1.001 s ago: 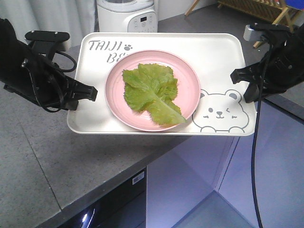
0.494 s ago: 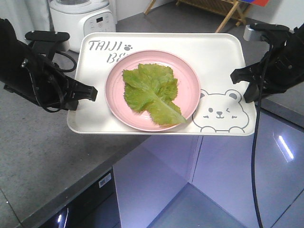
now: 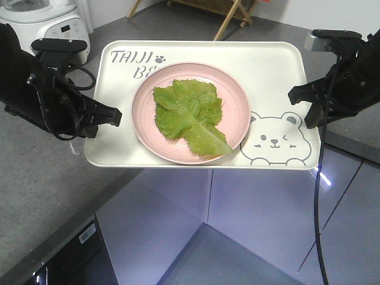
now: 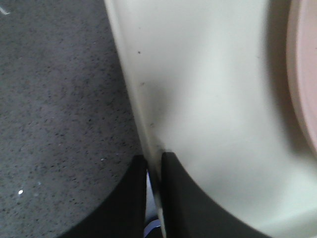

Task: Transfer vegetables to tray and serve
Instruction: 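Carry the tray with both grippers while driving away from the counter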

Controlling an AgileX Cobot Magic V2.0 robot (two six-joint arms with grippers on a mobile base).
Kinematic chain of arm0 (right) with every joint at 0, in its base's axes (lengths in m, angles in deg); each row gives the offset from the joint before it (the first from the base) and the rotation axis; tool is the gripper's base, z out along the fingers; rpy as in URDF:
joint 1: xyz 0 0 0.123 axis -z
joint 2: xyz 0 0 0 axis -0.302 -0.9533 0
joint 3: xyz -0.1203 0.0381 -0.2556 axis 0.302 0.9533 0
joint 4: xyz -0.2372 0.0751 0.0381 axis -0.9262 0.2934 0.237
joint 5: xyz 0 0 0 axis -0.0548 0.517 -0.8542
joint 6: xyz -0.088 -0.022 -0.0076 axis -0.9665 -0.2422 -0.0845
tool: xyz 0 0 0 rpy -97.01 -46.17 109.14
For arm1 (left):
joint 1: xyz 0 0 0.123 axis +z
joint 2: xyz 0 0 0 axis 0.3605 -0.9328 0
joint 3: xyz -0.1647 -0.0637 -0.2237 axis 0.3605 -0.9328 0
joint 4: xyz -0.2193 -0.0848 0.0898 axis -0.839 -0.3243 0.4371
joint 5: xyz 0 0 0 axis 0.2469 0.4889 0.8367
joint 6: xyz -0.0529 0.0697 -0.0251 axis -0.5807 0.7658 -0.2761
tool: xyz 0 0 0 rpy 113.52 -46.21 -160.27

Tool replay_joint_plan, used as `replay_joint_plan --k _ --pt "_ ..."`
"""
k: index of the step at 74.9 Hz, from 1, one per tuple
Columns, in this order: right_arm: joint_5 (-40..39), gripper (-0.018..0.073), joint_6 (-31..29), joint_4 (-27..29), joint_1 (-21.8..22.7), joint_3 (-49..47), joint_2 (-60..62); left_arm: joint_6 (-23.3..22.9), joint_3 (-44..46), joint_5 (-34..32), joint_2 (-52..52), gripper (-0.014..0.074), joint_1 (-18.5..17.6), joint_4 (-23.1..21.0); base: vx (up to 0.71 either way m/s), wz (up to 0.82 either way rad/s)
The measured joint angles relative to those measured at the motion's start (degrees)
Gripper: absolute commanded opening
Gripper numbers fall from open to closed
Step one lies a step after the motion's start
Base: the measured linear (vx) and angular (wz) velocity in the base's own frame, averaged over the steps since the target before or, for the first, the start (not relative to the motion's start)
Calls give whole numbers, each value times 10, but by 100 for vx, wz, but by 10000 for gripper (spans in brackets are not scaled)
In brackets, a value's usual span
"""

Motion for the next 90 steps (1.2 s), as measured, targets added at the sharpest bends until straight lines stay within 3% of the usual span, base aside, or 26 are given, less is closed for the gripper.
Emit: replay_joint_plan --k 90 --pt "0 -6 0 0 0 0 0 0 0 0 0 -6 0 0 -1 -29"
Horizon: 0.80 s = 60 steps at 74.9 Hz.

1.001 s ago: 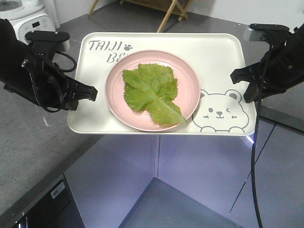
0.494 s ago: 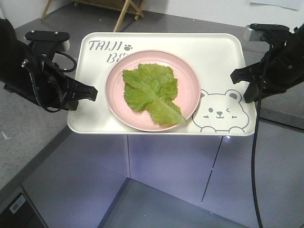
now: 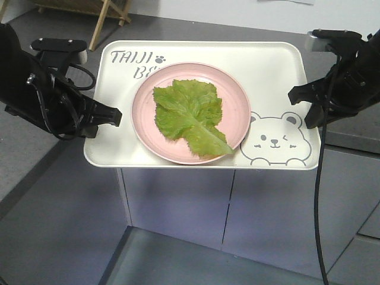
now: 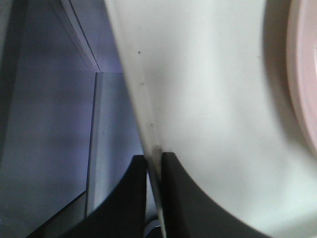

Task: Transfer vegetables to tray and serve
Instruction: 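Carry the tray with both grippers while driving away from the counter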

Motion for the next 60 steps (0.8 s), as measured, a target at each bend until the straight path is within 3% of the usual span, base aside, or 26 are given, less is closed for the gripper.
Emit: replay_joint_plan --k 60 --pt "0 -6 0 0 0 0 0 0 0 0 0 -6 0 0 -2 -23"
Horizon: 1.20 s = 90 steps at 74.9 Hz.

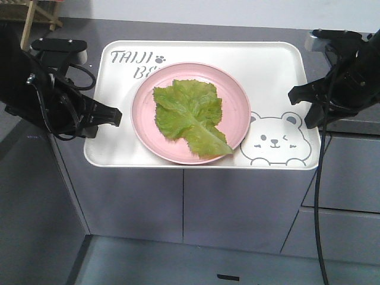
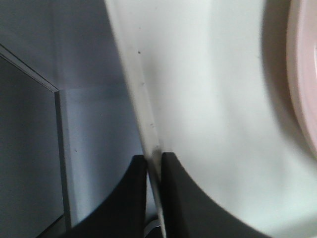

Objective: Transfer vegetables to tray and serve

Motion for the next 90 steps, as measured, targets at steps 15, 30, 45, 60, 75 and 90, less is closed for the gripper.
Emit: replay_joint_plan --k 15,30,45,60,75,90 --pt "0 -6 0 0 0 0 0 0 0 0 0 -6 0 0 -3 -20" --pt "0 -6 0 0 0 0 0 0 0 0 0 -6 0 0 -3 -19" --pt "0 -6 0 0 0 0 0 0 0 0 0 -6 0 0 -2 -16" --pt "0 -6 0 0 0 0 0 0 0 0 0 -6 0 0 -2 -13" --pt "1 -6 0 0 0 0 0 0 0 0 0 -6 0 0 -2 -8" --pt "1 -6 0 0 0 0 0 0 0 0 0 -6 0 0 0 -2"
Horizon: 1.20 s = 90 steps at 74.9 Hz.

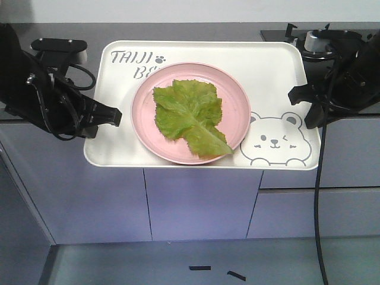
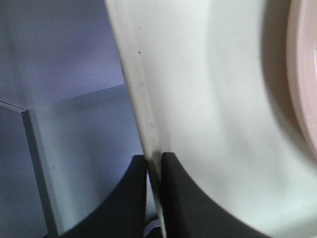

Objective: Transfer vegetables to tray and serve

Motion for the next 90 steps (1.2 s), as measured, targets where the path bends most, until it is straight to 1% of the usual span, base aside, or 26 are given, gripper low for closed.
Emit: replay_joint_plan --k 90 --pt "0 -6 1 0 0 0 0 0 0 0 0 -6 0 0 0 0"
